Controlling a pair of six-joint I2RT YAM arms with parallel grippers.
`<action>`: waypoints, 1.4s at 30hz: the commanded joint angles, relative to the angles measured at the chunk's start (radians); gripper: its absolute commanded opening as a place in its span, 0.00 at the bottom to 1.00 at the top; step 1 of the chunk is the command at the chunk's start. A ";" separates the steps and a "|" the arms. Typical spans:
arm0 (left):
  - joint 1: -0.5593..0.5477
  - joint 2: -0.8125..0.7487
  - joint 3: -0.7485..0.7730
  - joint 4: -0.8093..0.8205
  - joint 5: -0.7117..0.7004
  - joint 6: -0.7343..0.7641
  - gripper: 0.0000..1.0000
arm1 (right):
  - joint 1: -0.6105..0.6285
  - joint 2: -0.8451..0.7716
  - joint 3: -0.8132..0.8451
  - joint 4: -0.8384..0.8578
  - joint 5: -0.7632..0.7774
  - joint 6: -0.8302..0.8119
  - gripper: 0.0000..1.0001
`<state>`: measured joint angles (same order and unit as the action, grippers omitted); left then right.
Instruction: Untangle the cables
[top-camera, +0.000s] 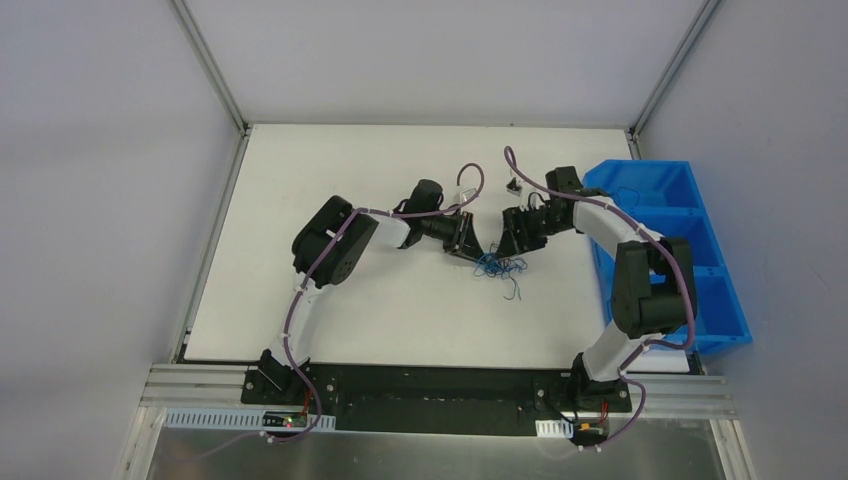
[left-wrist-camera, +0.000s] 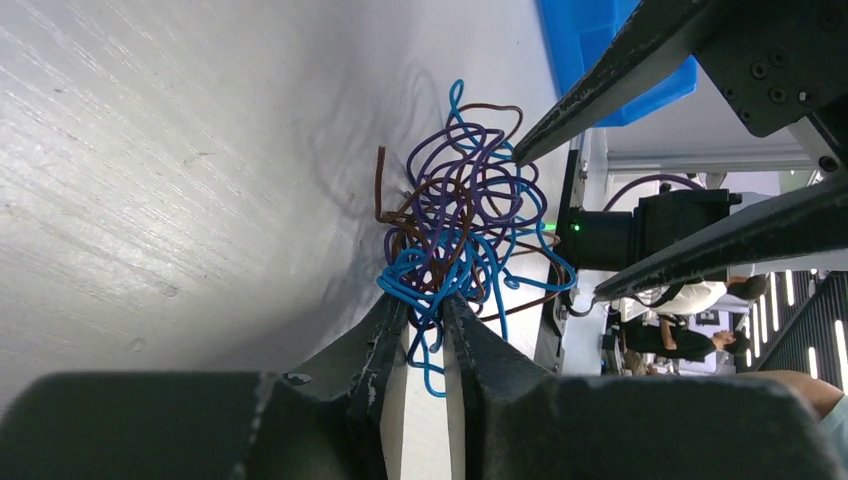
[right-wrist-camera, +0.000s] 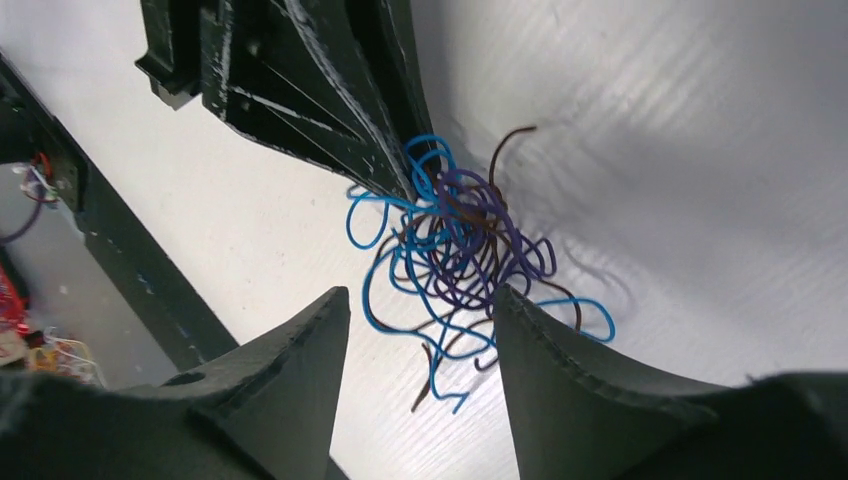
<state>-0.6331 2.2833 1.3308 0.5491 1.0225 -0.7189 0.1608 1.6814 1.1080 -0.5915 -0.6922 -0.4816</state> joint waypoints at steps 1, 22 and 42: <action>0.006 -0.016 0.022 0.025 0.045 -0.010 0.16 | 0.043 -0.030 0.012 0.087 0.022 -0.090 0.57; 0.006 -0.006 0.045 0.016 0.050 -0.010 0.04 | 0.137 0.081 0.072 0.202 0.315 0.003 0.31; 0.146 -0.181 -0.171 -0.211 0.054 0.160 0.00 | 0.012 -0.102 0.107 0.243 0.580 0.060 0.00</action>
<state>-0.5510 2.2238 1.2194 0.4648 1.0447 -0.6888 0.2432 1.7103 1.1576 -0.4053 -0.2394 -0.4587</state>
